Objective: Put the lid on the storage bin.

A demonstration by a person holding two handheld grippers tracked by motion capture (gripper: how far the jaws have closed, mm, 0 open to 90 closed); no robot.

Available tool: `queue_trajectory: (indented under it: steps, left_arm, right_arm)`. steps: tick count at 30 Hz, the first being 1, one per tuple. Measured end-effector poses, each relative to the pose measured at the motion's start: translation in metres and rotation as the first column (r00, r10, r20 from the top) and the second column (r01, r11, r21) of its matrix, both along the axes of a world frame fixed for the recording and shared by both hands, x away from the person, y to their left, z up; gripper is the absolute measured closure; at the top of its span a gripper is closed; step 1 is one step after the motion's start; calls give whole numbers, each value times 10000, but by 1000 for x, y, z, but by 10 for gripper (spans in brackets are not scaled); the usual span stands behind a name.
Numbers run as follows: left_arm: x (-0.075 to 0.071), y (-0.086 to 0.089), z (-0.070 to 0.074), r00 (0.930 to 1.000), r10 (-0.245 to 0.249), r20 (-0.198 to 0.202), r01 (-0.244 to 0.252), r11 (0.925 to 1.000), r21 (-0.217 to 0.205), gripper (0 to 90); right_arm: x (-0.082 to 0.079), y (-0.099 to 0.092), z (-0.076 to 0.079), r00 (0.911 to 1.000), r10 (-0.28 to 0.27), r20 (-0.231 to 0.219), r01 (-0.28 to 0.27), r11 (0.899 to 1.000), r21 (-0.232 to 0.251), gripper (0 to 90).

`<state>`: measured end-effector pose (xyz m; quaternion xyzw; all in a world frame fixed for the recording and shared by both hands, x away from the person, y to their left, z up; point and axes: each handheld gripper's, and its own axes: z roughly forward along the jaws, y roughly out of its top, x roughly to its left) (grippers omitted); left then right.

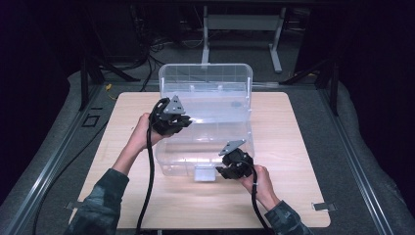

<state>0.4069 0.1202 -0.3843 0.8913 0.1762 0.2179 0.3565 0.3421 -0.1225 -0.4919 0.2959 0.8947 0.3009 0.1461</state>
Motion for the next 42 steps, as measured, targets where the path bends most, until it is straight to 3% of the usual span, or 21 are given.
queue_trajectory:
  steps: [15,21,26,40,42]
  left_arm:
    - [-13,0,-5,9994,240,259,-236,9996,-129,797]
    - [-23,-3,-9,9964,492,693,-488,9988,-70,782]
    - [-25,-2,-11,9964,567,635,-550,9981,-280,780]
    - [-35,-2,-16,9949,645,769,-625,9976,-281,779]
    - [-36,-2,-16,9942,654,852,-637,9977,-225,775]
  right_arm:
    - [0,0,0,10000,-15,-26,15,10000,26,566]
    - [0,-1,1,9999,54,-158,-56,9999,-112,566]
    - [0,-1,1,9999,53,-162,-55,9999,-118,566]
    - [0,-1,1,9998,67,-160,-69,9999,-124,566]
    - [1,0,0,9999,94,-113,-94,9999,85,566]
